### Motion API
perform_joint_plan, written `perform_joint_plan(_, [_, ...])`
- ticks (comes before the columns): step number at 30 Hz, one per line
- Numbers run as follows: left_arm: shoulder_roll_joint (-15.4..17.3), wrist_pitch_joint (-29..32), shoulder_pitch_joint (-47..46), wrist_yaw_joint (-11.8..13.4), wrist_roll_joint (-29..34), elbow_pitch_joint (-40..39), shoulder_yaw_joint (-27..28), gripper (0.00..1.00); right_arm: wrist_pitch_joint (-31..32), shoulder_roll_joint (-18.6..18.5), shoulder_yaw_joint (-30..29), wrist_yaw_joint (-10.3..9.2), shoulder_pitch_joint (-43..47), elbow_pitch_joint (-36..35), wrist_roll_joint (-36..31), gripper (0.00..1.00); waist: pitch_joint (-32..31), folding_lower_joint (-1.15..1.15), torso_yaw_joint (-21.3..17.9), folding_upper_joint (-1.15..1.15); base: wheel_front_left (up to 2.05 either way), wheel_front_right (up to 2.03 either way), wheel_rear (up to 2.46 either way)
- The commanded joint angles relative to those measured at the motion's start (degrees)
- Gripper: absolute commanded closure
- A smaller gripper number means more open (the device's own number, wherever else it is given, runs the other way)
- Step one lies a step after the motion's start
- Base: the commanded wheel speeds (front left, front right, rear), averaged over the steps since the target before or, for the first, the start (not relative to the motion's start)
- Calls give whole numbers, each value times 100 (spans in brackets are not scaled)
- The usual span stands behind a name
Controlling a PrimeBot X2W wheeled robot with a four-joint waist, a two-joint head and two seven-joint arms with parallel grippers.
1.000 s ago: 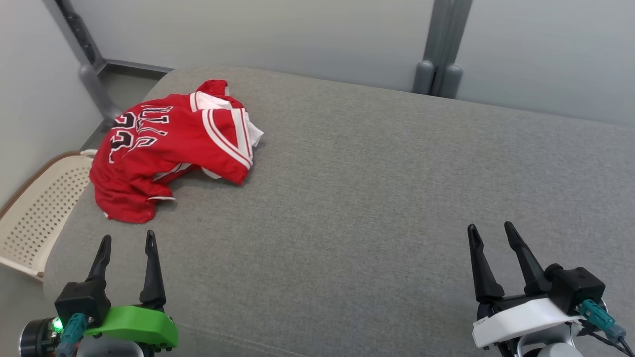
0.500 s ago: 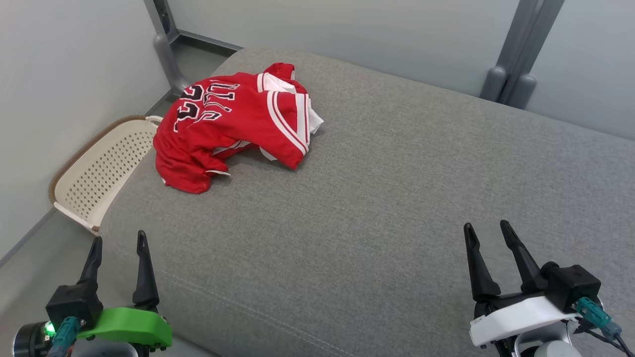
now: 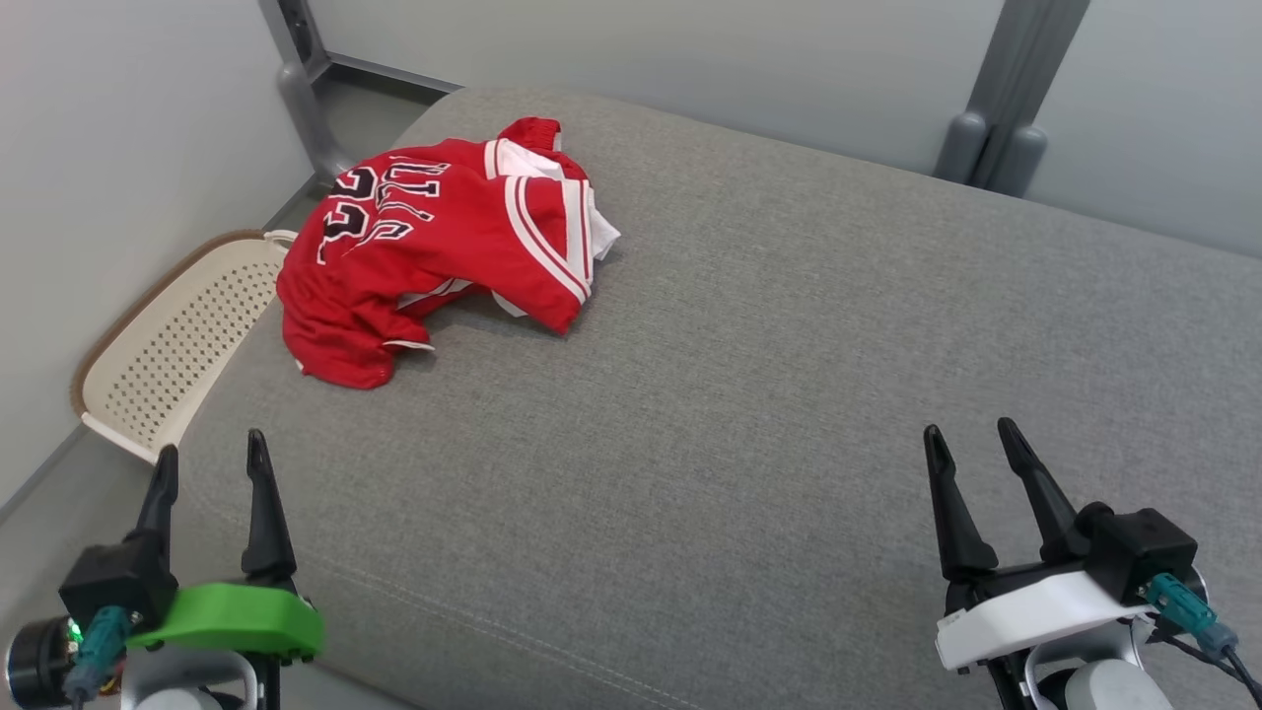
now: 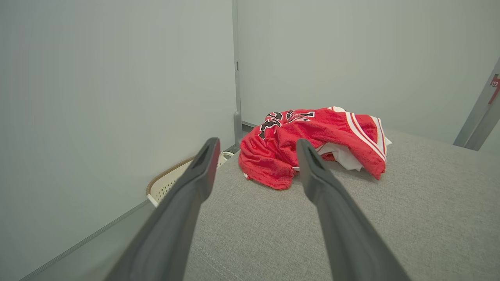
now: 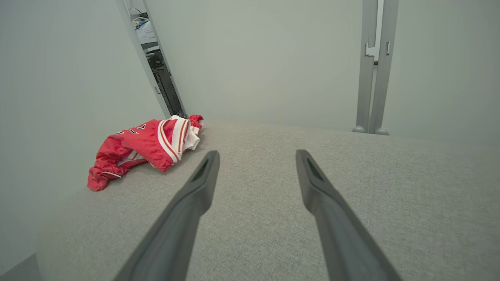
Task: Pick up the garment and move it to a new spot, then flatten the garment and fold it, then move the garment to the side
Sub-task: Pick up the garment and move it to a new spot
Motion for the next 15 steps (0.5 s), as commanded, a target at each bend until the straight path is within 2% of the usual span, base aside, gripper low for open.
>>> perform_joint_plan(1, [70, -52, -228, -37, -69, 28, 45, 0, 43, -28, -53, 0, -83, -67, -92, 0, 186, 0, -223, 0, 0, 0, 0])
perform_joint_plan(9, [303, -195, -1393, -182, -294, 297, 272, 0, 320, -124, -316, -1, -327, -497, -451, 0, 953, 0, -946, 0, 0, 0, 0])
perform_joint_plan(15, [668, -129, -2530, -285, -438, 633, 450, 0, 473, -321, -618, -1, -572, -948, -604, 0, 1727, 0, -1619, 0, 0, 0, 0])
